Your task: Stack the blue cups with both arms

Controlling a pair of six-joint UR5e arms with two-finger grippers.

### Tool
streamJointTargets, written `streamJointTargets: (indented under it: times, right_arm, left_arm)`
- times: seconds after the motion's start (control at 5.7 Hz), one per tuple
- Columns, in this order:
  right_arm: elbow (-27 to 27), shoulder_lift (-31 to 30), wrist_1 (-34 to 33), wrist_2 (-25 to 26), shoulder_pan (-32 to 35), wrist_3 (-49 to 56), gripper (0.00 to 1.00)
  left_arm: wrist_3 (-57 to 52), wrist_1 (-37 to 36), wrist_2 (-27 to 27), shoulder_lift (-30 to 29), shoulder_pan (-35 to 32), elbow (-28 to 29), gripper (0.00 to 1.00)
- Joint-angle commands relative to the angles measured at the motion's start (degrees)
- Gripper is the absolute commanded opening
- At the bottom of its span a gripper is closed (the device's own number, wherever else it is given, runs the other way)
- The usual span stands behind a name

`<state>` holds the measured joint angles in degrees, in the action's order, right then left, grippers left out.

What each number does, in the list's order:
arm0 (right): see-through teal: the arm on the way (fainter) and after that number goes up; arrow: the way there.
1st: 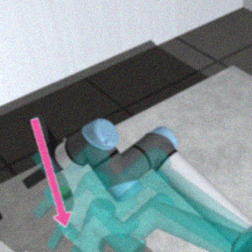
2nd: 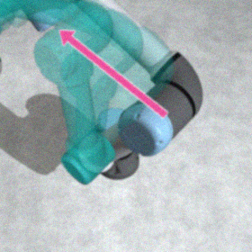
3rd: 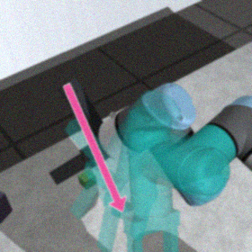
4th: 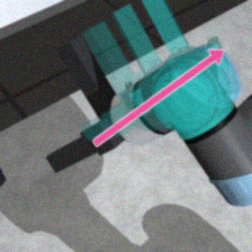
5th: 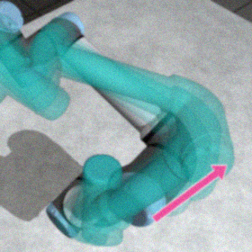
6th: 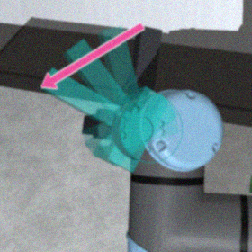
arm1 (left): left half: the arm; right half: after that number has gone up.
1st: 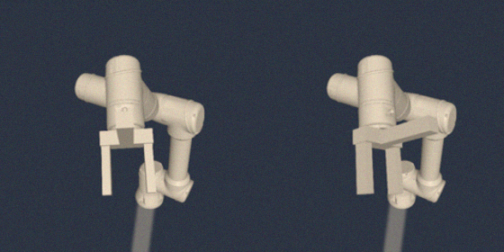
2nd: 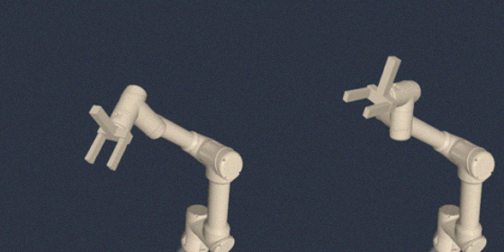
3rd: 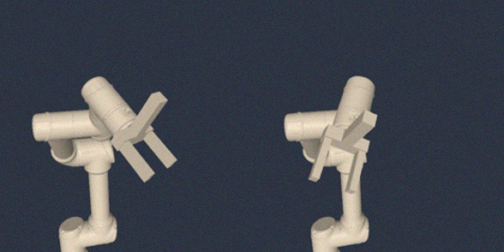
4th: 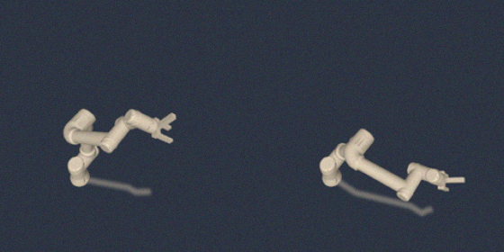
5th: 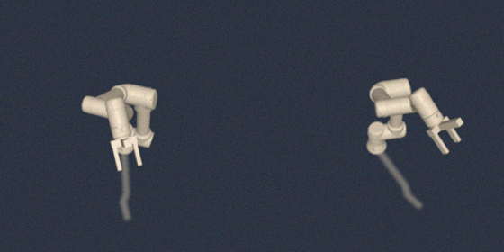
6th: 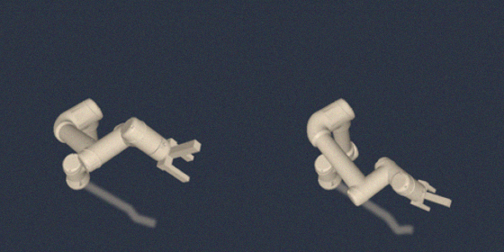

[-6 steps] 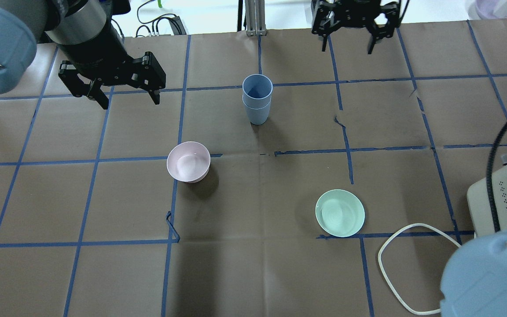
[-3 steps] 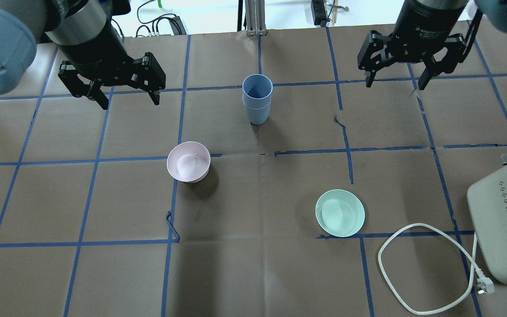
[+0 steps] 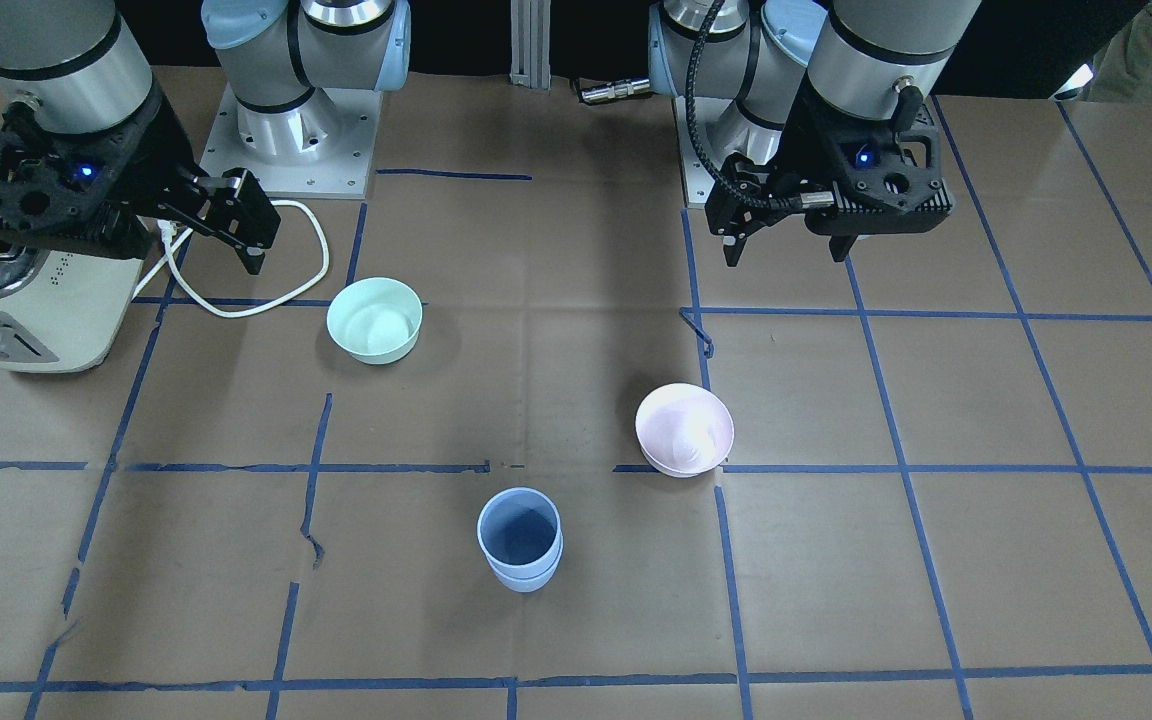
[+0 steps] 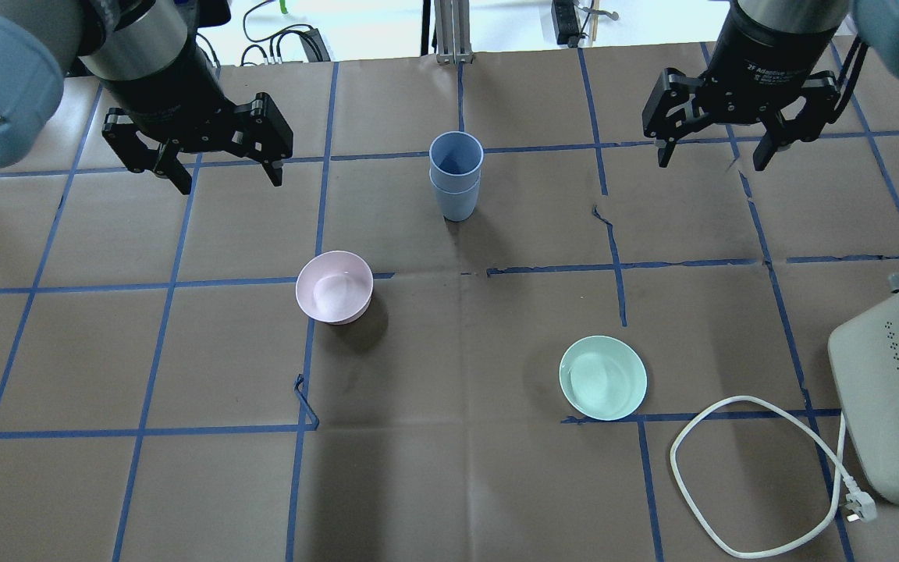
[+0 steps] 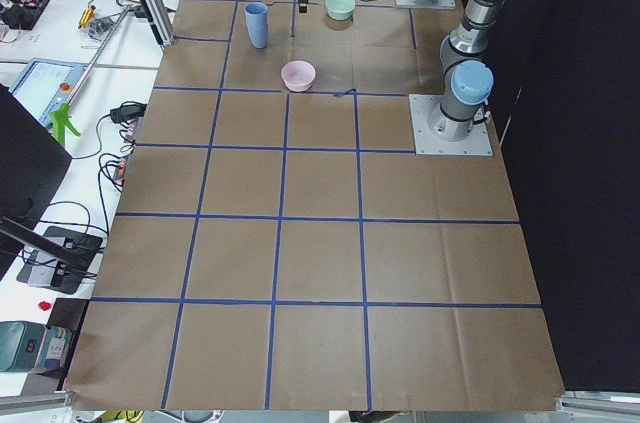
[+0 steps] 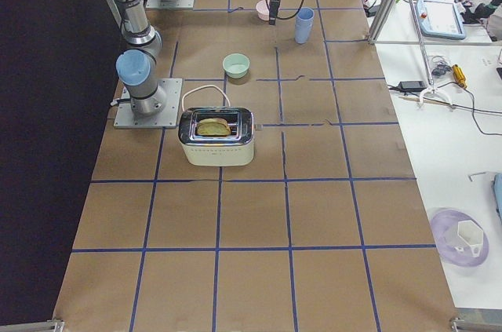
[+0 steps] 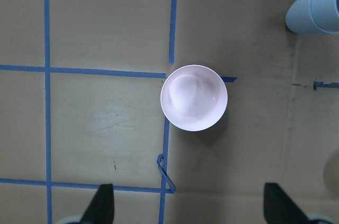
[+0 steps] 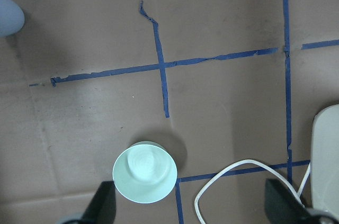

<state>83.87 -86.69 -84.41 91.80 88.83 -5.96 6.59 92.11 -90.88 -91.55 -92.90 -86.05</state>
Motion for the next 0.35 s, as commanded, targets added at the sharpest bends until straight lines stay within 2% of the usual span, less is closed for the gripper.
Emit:
streamJointTargets:
  times: [0.0,0.18]
  right_arm:
    - [-0.5,0.3,-0.1,0.2,0.0,0.2,1.0]
    - [-0.5,0.3,-0.1,0.1,0.0,0.2,1.0]
  left_arm:
    - [0.0,0.1,0.0,0.1,0.0,0.0,0.99]
    - [0.0,0.1,0.0,0.1,0.0,0.0,0.99]
